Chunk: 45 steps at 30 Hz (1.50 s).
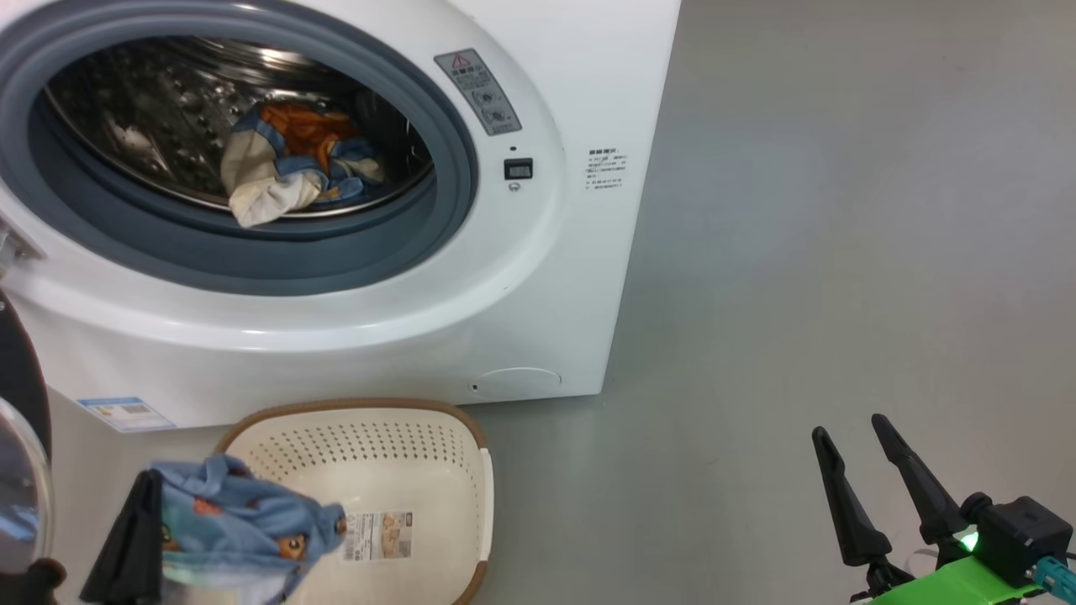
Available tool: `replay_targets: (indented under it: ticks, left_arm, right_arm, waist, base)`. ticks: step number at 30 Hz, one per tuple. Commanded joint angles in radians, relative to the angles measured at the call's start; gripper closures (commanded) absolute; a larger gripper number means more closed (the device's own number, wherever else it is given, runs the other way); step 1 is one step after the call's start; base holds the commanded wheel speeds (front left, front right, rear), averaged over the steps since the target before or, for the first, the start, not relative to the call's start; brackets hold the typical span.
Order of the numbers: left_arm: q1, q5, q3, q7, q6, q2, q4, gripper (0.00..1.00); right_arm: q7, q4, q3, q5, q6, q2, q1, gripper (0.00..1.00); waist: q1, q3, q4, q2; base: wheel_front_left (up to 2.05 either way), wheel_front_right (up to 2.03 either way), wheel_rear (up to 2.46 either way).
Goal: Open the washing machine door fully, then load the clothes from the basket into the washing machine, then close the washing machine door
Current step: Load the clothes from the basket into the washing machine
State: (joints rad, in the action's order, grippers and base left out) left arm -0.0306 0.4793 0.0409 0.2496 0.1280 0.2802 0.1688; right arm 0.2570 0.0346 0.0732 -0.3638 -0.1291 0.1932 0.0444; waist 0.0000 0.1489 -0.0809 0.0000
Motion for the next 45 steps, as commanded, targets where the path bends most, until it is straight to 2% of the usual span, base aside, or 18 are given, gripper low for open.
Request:
replay_targets:
  ticks: [1, 10, 21, 28, 35, 45]
  left_arm:
    - [0.068, 0.018, -0.031, 0.012, 0.003, 0.03, -0.028, 1.0]
    - [0.255, 0.058, -0.018, 0.012, 0.003, 0.091, -0.034, 1.0]
    - [0.591, 0.074, -0.014, 0.012, 0.003, 0.171, 0.032, 1.0]
    - [0.768, 0.078, 0.051, 0.012, 0.003, 0.184, 0.177, 1.0]
    - [0.891, 0.094, 0.137, 0.012, 0.003, 0.18, 0.384, 1.0]
    - [1.024, 0.16, 0.301, 0.012, 0.003, 0.204, 0.654, 1.0]
  right_arm:
    - [0.005, -0.03, 0.014, 0.006, -0.002, 0.01, -0.01, 0.0]
    - [0.005, -0.037, 0.019, 0.023, -0.002, -0.018, -0.045, 0.0]
    - [0.005, -0.04, 0.041, 0.044, -0.002, -0.063, -0.101, 0.0]
    - [0.005, -0.04, 0.062, 0.051, -0.002, -0.085, -0.13, 0.0]
    - [0.005, -0.04, 0.083, 0.059, -0.002, -0.103, -0.158, 0.0]
    - [0.005, -0.04, 0.114, 0.069, -0.002, -0.119, -0.176, 0.0]
  waist:
    - [0.0, 0.017, -0.005, 0.0]
    - [0.0, 0.076, -0.019, 0.0]
    - [0.0, 0.158, -0.055, 0.0]
    - [0.0, 0.2, -0.086, 0.0]
    - [0.0, 0.247, -0.117, 0.0]
    - [0.0, 0.291, -0.158, 0.0]
  base:
    - [0.0, 0.0, 0.0]
    - [0.0, 0.0, 0.0]
    - [0.0, 0.0, 0.0]
    - [0.0, 0.0, 0.0]
    - [0.0, 0.0, 0.0]
    - [0.0, 0.0, 0.0]
